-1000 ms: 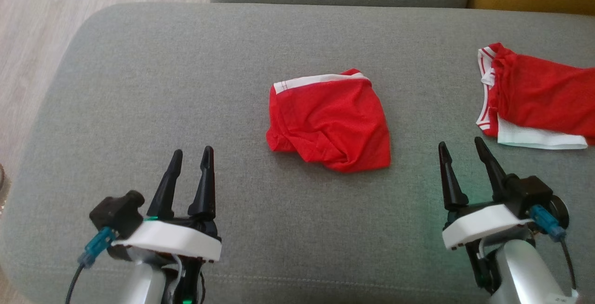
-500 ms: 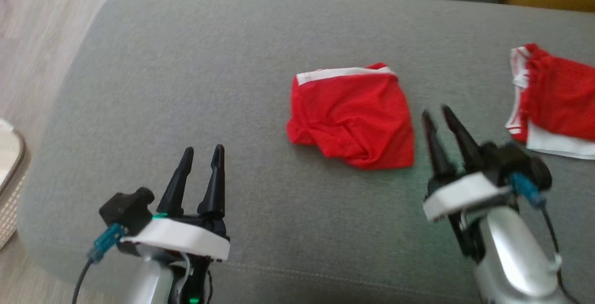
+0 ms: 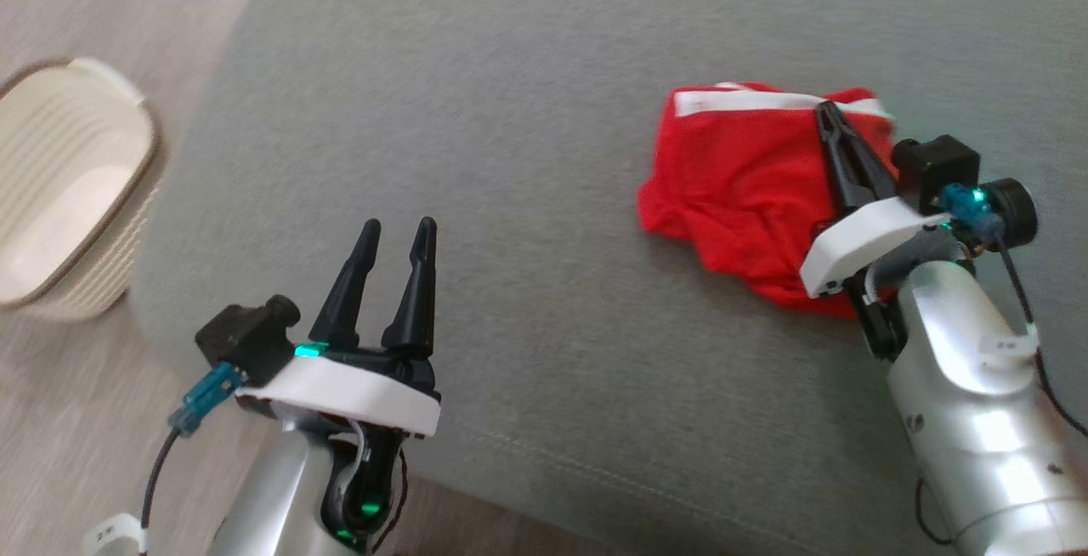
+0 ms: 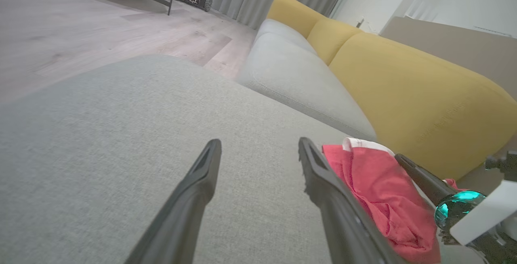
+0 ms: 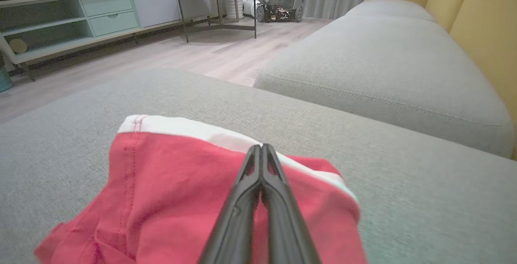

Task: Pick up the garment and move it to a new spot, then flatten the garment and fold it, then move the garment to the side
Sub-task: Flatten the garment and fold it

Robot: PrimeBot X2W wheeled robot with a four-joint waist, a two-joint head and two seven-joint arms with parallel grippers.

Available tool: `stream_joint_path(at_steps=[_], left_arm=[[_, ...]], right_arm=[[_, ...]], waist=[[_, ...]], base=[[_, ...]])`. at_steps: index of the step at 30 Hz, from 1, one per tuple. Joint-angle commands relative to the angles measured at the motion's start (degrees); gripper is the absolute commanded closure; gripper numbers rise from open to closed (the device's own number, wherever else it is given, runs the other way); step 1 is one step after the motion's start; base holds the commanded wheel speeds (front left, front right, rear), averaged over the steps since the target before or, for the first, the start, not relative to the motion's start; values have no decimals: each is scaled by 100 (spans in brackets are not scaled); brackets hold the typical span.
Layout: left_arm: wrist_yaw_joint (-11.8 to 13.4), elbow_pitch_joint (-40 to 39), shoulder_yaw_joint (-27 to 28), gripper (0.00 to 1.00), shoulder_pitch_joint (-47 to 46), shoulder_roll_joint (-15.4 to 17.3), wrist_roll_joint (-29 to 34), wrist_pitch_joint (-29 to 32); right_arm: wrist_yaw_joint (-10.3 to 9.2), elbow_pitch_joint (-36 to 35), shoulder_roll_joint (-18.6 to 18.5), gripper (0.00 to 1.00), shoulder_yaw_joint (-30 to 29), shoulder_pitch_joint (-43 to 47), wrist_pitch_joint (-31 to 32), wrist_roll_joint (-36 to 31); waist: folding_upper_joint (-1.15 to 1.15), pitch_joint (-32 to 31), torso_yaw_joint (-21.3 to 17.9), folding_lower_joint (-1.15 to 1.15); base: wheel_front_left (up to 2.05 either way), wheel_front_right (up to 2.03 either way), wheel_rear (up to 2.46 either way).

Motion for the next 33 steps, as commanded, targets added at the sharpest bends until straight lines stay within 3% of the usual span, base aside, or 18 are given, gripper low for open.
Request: stream_joint_path(at_steps=[1, 9, 16, 23, 33], left_arm=[[16, -141, 149, 0, -190, 41, -41, -71], [53, -106, 144, 0, -211, 41, -106, -71], [86, -82, 184, 0, -206, 41, -58, -71], [86, -142, 411, 0, -188, 41, 115, -71], [46, -135, 709, 0, -124, 41, 293, -71]], right_arm=[[39, -76, 43, 100, 108, -155, -69, -32], [39, 1163, -40, 100, -51, -668, -169, -45], [39, 1623, 109, 100, 45, -882, -268, 102], [39, 716, 254, 100, 149, -684, -292, 521], [39, -699, 65, 100, -51, 378, -293, 725]], waist=[[0, 209, 275, 0], [0, 284, 498, 0], [0, 97, 303, 0], [0, -206, -224, 0], [0, -604, -913, 0]], base=[[0, 0, 0], [0, 0, 0], [0, 0, 0], [0, 0, 0], [0, 0, 0]])
